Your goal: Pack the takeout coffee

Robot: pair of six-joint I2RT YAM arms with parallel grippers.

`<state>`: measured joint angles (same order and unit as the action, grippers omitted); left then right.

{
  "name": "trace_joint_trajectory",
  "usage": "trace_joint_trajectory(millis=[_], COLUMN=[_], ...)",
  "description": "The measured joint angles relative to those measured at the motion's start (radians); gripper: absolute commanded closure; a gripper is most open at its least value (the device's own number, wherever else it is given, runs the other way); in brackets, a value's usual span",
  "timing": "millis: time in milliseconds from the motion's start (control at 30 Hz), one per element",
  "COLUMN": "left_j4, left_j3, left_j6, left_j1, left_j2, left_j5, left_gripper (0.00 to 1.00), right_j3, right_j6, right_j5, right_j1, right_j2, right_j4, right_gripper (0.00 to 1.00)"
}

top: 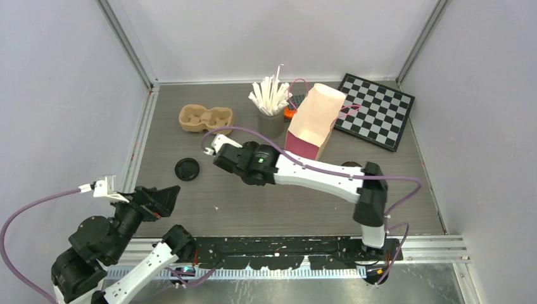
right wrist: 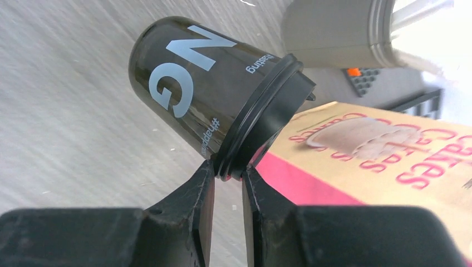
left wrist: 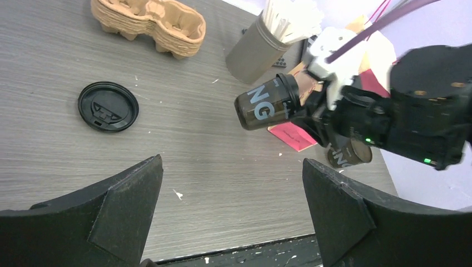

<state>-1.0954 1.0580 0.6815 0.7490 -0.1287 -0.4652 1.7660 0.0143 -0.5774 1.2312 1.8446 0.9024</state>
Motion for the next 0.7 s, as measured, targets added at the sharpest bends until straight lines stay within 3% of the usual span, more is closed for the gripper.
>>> trace_joint_trajectory(millis=[267,433,700], left_j4=[-0.064,-0.078,-0.078], left_j3=[0.029,0.032,0.032], left_j6=[-0.005,-0.008,-0.009], left_j1=[0.000,0.000,0.000], left_j2=[0.053,0.064,0.070], left_j5=[-0.032,-0.040,-0.040], left_gripper=[0.02,0.02,0.02], right_j3=[0.256,0.321,0.325], right_j6=[-0.225,-0.309,-0.372], right_j5=[-0.175,-0.266,-0.316], right_j1=[0.000,0.000,-0.008], right_j2=[0.314,0.453,0.496], right_j4=[0.233,0.334,0.370], right_gripper=[0.76,0.76,0.76])
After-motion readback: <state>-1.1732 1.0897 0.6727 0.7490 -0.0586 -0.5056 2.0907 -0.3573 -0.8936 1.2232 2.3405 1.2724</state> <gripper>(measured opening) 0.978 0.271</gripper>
